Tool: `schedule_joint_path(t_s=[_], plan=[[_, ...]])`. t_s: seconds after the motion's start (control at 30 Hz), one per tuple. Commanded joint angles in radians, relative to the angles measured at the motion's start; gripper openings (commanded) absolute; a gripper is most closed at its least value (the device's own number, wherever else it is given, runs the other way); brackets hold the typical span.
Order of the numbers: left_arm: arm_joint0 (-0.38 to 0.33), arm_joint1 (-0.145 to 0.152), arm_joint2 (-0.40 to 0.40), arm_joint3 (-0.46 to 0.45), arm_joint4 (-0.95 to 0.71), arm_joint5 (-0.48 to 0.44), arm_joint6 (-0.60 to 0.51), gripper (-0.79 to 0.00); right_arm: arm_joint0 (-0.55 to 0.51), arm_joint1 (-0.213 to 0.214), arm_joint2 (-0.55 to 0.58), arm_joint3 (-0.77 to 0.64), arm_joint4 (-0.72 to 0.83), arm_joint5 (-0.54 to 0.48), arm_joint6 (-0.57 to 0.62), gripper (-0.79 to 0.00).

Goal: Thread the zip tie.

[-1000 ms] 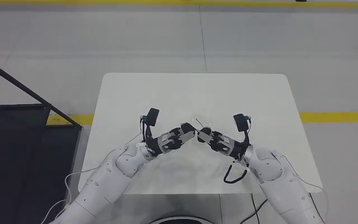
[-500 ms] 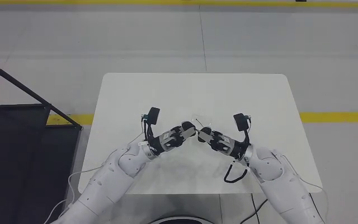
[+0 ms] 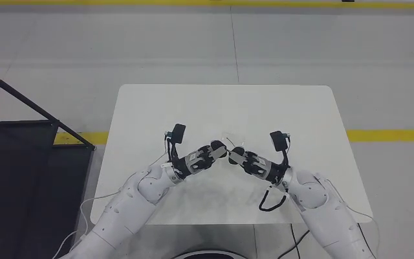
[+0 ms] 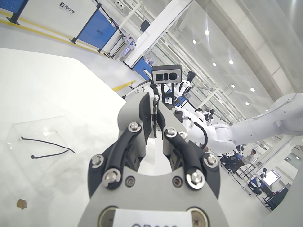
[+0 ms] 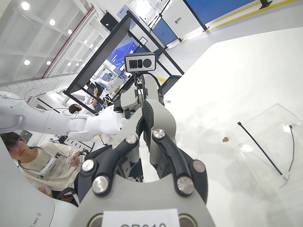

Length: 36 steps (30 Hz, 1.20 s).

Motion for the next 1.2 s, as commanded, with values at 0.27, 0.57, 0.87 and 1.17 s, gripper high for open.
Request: schedule_joint_path(t_s=[0.27,0.57,0.87,1.17], plan=[[-0.001,-0.009,-0.006,0.007,0.001,-0.001,-0.002,-0.637,0.001,-0.001,0.003,0.004,0.008,0.000,0.005,-0.785],[0.000,-0.016,-0.012,0.012,0.002,-0.005,-0.008,-0.785,0.002,-0.001,0.003,0.005,0.014,0.004,0.014,-0.785],[0.000,-0.022,-0.018,0.021,-0.002,-0.016,-0.022,-0.785,0.008,-0.003,-0.003,0.006,0.017,0.015,0.024,-0.785],[-0.003,-0.028,-0.020,0.025,-0.003,-0.017,-0.035,-0.785,0.011,-0.003,-0.003,0.012,0.019,0.008,0.037,-0.785]])
